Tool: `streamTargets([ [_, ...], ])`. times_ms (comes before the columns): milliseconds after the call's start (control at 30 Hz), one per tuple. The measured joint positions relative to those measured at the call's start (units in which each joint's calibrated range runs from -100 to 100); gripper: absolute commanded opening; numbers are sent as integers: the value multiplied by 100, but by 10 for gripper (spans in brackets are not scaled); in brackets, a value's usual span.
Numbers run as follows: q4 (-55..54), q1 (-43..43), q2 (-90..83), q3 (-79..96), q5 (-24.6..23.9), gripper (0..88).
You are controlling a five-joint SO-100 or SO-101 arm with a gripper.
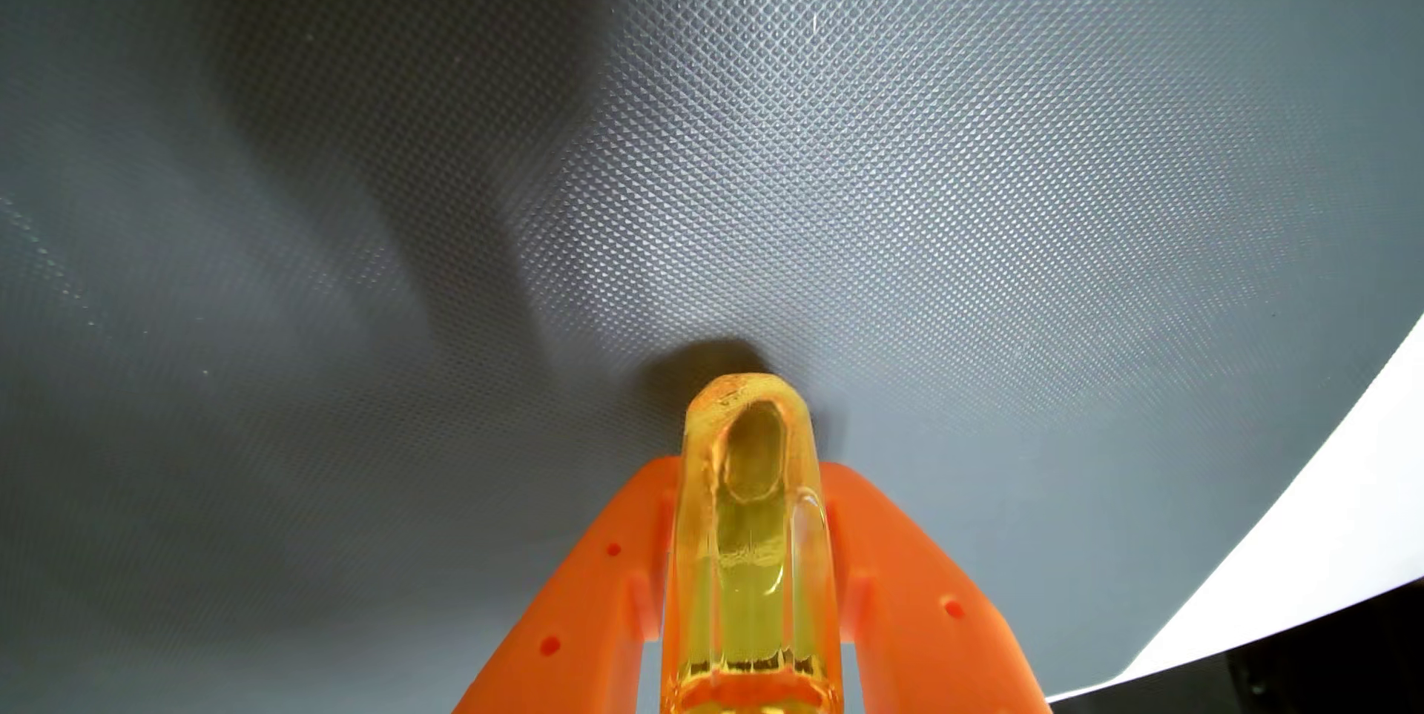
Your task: Grab the eyedrops
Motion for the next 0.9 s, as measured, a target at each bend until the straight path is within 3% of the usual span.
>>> streamTargets([
  [433, 52, -75, 17, -108, 0, 7],
  [900, 1037, -90, 17, -1192, 0, 6],
])
